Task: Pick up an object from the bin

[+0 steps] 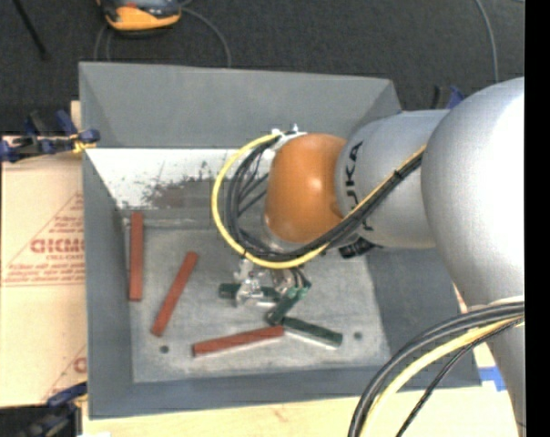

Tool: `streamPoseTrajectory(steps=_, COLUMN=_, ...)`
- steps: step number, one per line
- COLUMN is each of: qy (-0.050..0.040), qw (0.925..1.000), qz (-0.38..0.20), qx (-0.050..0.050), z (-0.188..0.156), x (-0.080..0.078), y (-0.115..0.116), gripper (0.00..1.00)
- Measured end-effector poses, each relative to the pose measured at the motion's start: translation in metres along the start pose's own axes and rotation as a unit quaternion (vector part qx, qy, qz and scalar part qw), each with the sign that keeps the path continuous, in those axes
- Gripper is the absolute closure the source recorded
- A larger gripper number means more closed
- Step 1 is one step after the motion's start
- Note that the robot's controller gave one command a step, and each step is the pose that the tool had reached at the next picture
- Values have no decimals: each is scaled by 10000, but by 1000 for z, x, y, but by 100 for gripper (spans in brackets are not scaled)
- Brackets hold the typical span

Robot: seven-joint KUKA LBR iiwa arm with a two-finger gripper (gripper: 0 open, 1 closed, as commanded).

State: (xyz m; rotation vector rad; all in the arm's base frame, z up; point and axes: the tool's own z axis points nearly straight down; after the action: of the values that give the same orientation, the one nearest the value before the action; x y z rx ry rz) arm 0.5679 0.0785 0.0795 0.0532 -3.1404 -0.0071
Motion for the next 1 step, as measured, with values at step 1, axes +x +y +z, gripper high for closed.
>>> streamPoseTrajectory(steps=1, qy=0, qw=10000, qz=3, qx=-1, z=0, x=0, y=0, gripper=100)
